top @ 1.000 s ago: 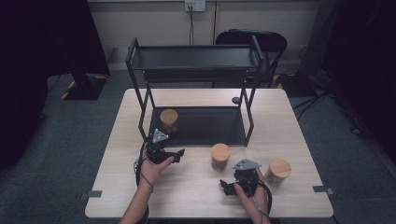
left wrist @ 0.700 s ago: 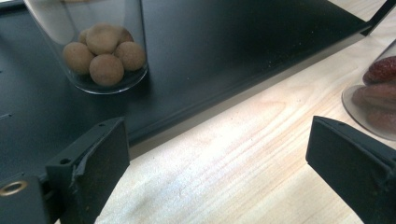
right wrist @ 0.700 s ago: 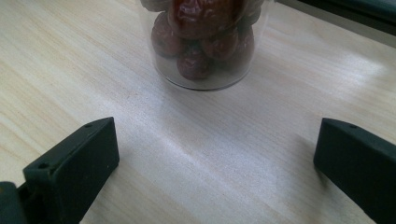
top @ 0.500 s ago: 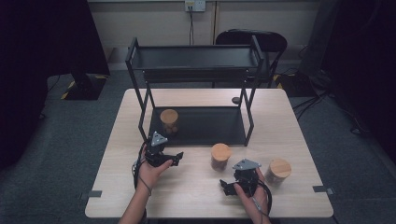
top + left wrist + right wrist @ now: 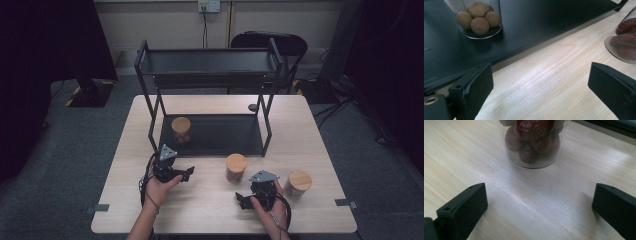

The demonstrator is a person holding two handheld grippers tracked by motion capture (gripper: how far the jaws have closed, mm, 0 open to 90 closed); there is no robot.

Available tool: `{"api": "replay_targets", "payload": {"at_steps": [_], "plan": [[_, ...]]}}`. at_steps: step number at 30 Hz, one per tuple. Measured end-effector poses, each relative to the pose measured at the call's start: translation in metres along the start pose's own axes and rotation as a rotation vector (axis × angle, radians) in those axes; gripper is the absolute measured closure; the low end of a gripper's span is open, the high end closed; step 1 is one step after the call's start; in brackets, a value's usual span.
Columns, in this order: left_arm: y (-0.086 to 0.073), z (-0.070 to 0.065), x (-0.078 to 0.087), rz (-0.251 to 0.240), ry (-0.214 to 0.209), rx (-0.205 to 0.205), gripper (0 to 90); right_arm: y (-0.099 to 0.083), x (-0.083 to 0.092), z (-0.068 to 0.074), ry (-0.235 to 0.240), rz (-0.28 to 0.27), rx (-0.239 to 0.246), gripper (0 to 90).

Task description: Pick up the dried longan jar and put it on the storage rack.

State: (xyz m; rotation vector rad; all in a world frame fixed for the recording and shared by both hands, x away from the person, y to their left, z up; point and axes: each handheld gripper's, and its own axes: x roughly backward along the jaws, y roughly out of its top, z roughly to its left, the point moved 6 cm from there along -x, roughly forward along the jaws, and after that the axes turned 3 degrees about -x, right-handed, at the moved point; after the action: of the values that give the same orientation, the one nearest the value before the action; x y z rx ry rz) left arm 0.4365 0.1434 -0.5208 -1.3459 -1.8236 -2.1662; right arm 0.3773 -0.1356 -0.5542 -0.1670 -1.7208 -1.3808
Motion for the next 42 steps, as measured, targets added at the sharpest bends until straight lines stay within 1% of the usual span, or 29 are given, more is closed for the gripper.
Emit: {"api": "replay_targets", "payload": {"at_steps": [14, 16, 25, 33, 42], "plan": [[-0.009, 0.001, 0.007, 0.003, 0.003, -0.005, 5.5, 0.000, 0.000, 0.000, 0.000, 0.000, 0.000, 0.0], [-0.010, 0.002, 0.008, 0.004, 0.005, 0.001, 5.5, 0.000, 0.000, 0.000, 0.000, 0.000, 0.000, 0.0], [-0.019, 0.005, 0.013, 0.013, 0.016, 0.004, 5.4, 0.000, 0.000, 0.000, 0.000, 0.001, 0.000, 0.0], [-0.023, 0.007, 0.018, 0.013, 0.020, 0.001, 4.7, 0.000, 0.000, 0.000, 0.001, 0.001, -0.001, 0.0], [-0.030, 0.011, 0.026, 0.016, 0.022, 0.010, 2.7, 0.000, 0.000, 0.000, 0.001, 0.001, 0.000, 0.0]]}}
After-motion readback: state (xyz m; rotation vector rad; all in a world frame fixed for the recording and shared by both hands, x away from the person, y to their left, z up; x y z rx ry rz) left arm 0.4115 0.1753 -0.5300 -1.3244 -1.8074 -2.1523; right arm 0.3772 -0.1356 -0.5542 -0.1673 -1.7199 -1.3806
